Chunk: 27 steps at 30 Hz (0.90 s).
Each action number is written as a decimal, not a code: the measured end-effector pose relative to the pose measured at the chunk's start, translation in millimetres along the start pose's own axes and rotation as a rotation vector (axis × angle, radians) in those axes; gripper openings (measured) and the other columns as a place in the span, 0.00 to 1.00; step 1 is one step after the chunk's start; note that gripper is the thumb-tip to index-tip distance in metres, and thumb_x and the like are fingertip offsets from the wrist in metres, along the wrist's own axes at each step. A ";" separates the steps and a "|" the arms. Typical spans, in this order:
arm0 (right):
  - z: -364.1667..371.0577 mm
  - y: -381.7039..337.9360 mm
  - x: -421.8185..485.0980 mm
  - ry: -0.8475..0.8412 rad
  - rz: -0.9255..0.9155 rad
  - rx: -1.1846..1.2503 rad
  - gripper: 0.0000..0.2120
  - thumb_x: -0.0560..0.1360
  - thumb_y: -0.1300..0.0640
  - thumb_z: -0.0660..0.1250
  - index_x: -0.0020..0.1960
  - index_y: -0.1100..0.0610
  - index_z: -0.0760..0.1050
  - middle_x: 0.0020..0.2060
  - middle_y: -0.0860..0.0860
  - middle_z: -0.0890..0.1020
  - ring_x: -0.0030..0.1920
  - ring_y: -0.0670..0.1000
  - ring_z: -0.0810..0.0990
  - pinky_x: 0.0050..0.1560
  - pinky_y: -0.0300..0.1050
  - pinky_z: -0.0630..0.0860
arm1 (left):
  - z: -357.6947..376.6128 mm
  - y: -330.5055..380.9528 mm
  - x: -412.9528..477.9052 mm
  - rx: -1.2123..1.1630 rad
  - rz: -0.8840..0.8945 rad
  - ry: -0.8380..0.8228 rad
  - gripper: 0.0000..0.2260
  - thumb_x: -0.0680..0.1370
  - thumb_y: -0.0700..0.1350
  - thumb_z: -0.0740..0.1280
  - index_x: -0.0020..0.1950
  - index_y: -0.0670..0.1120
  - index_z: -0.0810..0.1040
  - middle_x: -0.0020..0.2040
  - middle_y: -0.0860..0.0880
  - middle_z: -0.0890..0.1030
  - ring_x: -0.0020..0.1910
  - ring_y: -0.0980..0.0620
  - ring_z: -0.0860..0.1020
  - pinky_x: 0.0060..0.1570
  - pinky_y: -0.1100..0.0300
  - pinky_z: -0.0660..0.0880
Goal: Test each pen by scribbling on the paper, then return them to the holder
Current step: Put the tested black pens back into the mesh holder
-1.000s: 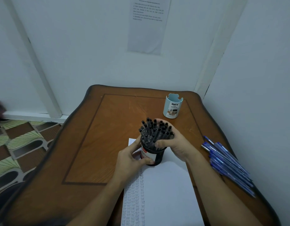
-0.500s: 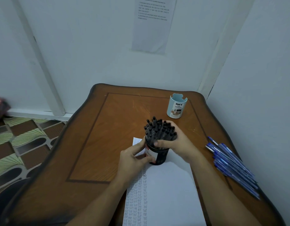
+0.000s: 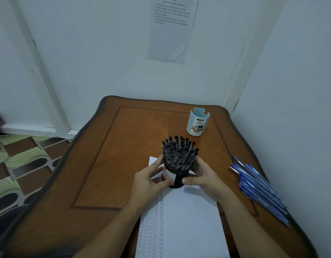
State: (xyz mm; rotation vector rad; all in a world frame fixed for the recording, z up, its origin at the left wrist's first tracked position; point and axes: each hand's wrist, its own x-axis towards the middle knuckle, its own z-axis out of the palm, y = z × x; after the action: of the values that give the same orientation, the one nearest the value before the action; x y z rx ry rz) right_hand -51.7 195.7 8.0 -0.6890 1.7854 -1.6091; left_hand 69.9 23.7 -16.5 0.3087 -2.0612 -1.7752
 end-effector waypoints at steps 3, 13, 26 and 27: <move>0.1 -1.3 2.2 0.039 -0.024 -0.065 0.33 0.67 0.61 0.76 0.69 0.50 0.70 0.61 0.44 0.81 0.63 0.44 0.78 0.57 0.38 0.76 | -0.8 -1.0 1.0 0.009 -0.021 -0.014 0.35 0.71 0.39 0.78 0.72 0.63 0.70 0.63 0.66 0.78 0.64 0.61 0.76 0.59 0.59 0.77; 5.7 -4.4 14.2 0.051 -0.045 -0.239 0.36 0.68 0.44 0.79 0.71 0.40 0.68 0.66 0.42 0.78 0.67 0.45 0.75 0.68 0.49 0.72 | -2.6 6.4 5.6 0.033 -0.011 -0.005 0.42 0.66 0.39 0.80 0.72 0.67 0.66 0.59 0.67 0.79 0.58 0.64 0.79 0.55 0.67 0.76; 27.2 -24.3 56.6 -0.090 -0.036 -0.343 0.32 0.79 0.59 0.68 0.75 0.46 0.56 0.65 0.40 0.73 0.59 0.31 0.74 0.56 0.30 0.74 | -26.2 0.4 32.1 0.124 0.038 0.172 0.42 0.66 0.38 0.80 0.68 0.69 0.65 0.50 0.76 0.78 0.55 0.69 0.78 0.51 0.74 0.73; 27.6 -25.3 58.7 -0.091 -0.030 -0.354 0.31 0.79 0.59 0.68 0.74 0.45 0.56 0.65 0.40 0.73 0.60 0.32 0.75 0.54 0.30 0.74 | -26.9 -0.2 34.2 0.130 0.044 0.180 0.42 0.66 0.38 0.80 0.69 0.68 0.65 0.50 0.76 0.78 0.54 0.70 0.78 0.50 0.75 0.73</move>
State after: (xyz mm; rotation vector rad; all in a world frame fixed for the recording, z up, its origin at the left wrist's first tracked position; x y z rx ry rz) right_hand -70.9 131.1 25.3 -0.9360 2.0205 -1.2681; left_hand 51.0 -14.6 -8.4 0.4397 -2.0418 -1.5316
